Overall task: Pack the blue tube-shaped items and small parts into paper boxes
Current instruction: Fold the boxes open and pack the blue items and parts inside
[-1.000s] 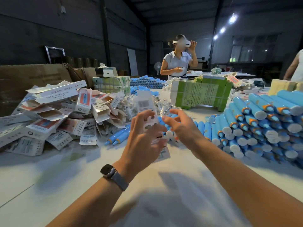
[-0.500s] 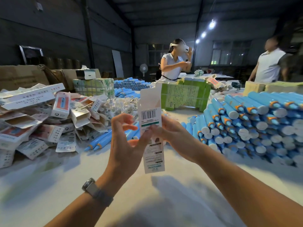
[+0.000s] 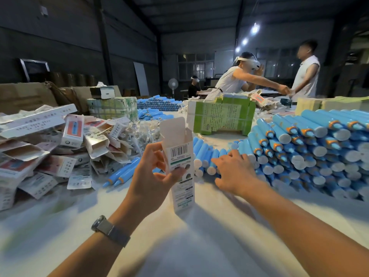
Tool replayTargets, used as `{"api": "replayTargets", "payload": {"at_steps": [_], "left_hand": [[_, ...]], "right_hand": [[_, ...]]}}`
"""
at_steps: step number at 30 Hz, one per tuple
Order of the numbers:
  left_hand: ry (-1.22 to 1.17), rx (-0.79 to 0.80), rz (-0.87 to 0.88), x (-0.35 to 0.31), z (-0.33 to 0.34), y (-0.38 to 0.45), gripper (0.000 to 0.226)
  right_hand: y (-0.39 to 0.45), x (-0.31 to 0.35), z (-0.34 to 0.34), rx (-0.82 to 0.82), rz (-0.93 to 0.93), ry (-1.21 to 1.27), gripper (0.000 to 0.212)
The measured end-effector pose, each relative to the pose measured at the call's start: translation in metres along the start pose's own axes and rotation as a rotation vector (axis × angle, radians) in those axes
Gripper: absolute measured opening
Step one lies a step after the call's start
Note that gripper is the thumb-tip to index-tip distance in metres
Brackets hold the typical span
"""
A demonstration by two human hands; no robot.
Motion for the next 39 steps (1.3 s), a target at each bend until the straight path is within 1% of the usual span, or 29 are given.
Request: {"api": "replayTargets", "payload": {"at_steps": [5, 10, 13, 17, 18, 21, 24, 26, 28, 31, 32, 34, 36, 37, 38, 39], "left_hand": [[0.014, 0.0, 0.028, -0.002, 0.0, 0.0, 0.052], [0.052, 0.022, 0.048, -0.005, 0.001, -0.002, 0.043], [0.078, 0.026, 0.058, -0.004, 0.0, -0.002, 0.042], [0.112, 0.06, 0.067, -0.004, 0.005, -0.004, 0.041], [0.122, 0.065, 0.065, -0.004, 0.006, -0.004, 0.041], [0.133, 0.056, 0.065, -0.003, 0.005, -0.003, 0.042], [0.135, 0.05, 0.067, -0.001, 0.003, -0.003, 0.042], [0.138, 0.049, 0.065, 0.0, 0.003, -0.002, 0.042], [0.149, 0.053, 0.064, 0.001, 0.003, -0.002, 0.042], [0.138, 0.056, 0.05, 0.001, 0.003, -0.001, 0.041], [0.126, 0.053, 0.046, 0.002, 0.002, -0.001, 0.04], [0.11, 0.045, 0.04, 0.002, 0.001, 0.0, 0.04], [0.104, 0.037, 0.042, 0.003, -0.001, 0.001, 0.043], [0.11, 0.035, 0.05, 0.002, -0.001, 0.001, 0.046], [0.128, 0.038, 0.067, 0.001, -0.002, 0.001, 0.047], [0.155, 0.044, 0.091, -0.002, -0.002, 0.001, 0.048]], "right_hand": [[-0.002, 0.014, -0.003, -0.153, -0.005, -0.035, 0.04], [-0.002, 0.019, -0.012, -0.238, 0.003, 0.029, 0.02], [-0.003, 0.016, -0.012, -0.22, 0.037, 0.099, 0.022], [0.0, 0.02, 0.0, -0.1, 0.045, 0.032, 0.035], [0.0, 0.021, -0.001, -0.111, 0.047, 0.015, 0.035], [-0.001, 0.024, -0.013, -0.23, 0.058, 0.022, 0.021], [-0.004, 0.021, -0.028, -0.304, 0.079, 0.127, 0.019], [-0.004, 0.007, -0.042, -0.351, 0.147, 0.224, 0.017], [-0.003, -0.021, -0.054, -0.388, 0.284, 0.394, 0.019], [-0.011, -0.064, -0.063, -0.45, 0.488, 0.741, 0.026], [-0.013, -0.072, -0.064, -0.467, 0.532, 0.889, 0.025], [-0.015, -0.078, -0.056, -0.464, 0.609, 1.32, 0.019], [-0.016, -0.066, -0.045, -0.395, 0.683, 1.838, 0.015], [-0.017, -0.053, -0.044, -0.333, 0.684, 2.052, 0.014], [-0.016, -0.036, -0.047, -0.236, 0.647, 2.229, 0.014], [-0.016, -0.018, -0.052, -0.112, 0.576, 2.355, 0.011]]}}
Point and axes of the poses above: each hand's wrist, its own y-axis towards the middle knuckle, its own z-axis out of the palm, x = y × z, the point moved 9 cm from there along y, towards the middle knuckle, and after that the axes turned 3 degrees about -y, right-handed, at the moved point
